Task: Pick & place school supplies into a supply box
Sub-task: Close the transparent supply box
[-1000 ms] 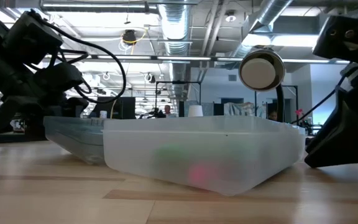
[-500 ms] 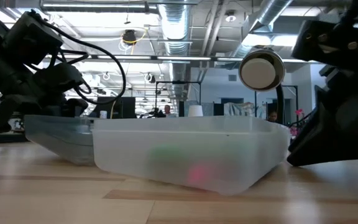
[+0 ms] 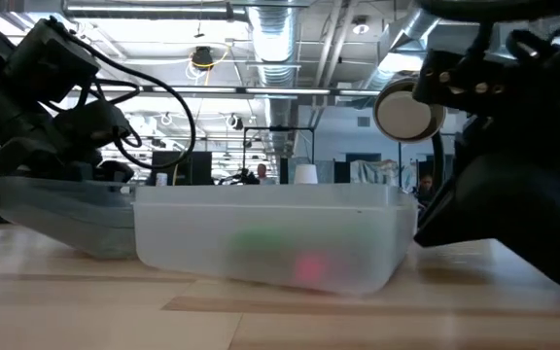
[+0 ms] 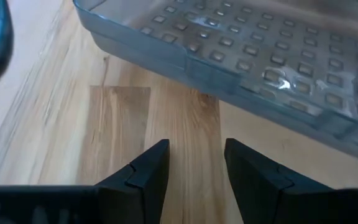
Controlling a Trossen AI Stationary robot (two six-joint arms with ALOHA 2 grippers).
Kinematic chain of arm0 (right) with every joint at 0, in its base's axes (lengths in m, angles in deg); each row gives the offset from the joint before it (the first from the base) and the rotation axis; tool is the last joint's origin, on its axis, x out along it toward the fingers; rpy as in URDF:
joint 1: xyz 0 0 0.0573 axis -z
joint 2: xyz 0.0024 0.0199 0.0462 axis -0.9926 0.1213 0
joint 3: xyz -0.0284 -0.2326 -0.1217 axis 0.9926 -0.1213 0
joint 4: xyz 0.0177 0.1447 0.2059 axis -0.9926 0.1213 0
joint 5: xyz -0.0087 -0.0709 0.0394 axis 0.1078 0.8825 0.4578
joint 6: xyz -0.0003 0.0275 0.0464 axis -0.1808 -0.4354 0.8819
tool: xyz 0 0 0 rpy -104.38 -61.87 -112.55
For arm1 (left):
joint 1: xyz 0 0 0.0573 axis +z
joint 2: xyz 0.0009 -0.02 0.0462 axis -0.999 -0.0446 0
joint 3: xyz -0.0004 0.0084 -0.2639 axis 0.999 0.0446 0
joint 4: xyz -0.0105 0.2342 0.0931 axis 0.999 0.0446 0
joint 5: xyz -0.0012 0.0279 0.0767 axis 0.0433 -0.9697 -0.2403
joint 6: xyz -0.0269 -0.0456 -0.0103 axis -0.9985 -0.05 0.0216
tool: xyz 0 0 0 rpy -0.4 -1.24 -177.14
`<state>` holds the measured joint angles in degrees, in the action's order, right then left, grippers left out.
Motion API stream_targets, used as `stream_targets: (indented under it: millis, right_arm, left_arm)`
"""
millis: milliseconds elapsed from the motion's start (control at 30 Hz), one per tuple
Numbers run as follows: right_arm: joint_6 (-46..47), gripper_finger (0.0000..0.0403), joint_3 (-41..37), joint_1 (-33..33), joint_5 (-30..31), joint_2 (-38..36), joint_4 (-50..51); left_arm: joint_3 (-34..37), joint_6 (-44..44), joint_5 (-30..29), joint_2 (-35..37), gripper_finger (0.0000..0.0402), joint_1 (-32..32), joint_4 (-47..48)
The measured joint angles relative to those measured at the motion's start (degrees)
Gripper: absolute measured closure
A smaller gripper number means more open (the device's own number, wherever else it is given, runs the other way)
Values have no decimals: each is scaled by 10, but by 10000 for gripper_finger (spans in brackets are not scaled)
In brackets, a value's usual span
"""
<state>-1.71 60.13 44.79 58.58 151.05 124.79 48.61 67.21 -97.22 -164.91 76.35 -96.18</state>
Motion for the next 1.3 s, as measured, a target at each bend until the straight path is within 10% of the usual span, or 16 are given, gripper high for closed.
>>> stream_targets:
  millis: [1300]
  right_arm:
    - [121,301,-45,-77,30,-3,-12]
  left_arm:
    - [2,-52,-32,-1,249,-29,1]
